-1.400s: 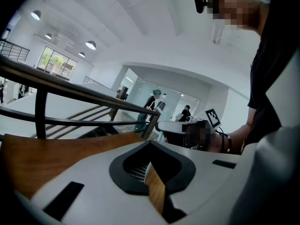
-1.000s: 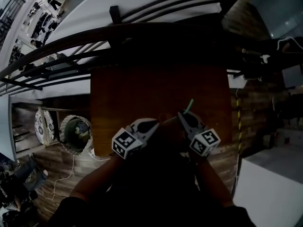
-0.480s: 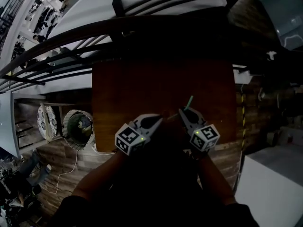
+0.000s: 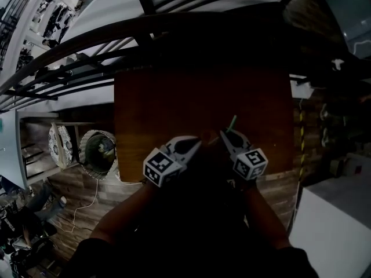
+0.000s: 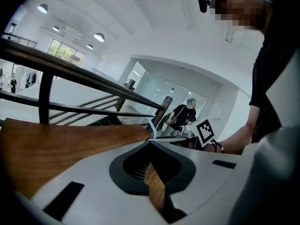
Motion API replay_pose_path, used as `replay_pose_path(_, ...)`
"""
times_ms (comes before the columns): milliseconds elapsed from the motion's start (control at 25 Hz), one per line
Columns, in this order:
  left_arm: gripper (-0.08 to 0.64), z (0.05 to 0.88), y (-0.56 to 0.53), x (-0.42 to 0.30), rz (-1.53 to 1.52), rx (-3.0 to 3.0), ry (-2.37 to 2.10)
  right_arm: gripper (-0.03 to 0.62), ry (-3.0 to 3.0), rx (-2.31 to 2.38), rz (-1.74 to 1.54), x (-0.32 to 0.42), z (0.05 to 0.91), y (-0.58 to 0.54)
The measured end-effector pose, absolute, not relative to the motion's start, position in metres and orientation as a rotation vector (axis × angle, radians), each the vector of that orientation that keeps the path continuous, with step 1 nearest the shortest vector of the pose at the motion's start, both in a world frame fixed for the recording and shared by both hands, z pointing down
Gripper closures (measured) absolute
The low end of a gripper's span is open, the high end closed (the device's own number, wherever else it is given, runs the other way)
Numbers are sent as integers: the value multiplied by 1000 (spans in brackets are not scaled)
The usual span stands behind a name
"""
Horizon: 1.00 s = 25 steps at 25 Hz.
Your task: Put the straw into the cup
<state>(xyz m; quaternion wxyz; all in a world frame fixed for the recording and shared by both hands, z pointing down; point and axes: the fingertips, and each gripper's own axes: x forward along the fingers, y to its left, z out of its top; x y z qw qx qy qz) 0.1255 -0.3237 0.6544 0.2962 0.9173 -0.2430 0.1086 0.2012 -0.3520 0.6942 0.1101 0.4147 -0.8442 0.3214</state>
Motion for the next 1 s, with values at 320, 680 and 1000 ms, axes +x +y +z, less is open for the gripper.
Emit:
replay_pose_path(320,549,658,-319,133,299,2430,-640,553,-2445,1197,984,202,717,-346)
replay_pose_path(680,549,657,-322,132,302,2421,-670,552,-2397,1153,1026,200,738,-336)
replay_pose_path(1000,549,658,-321,116,316,2410,-686,552,-2356,1141,1017,192,746,-333)
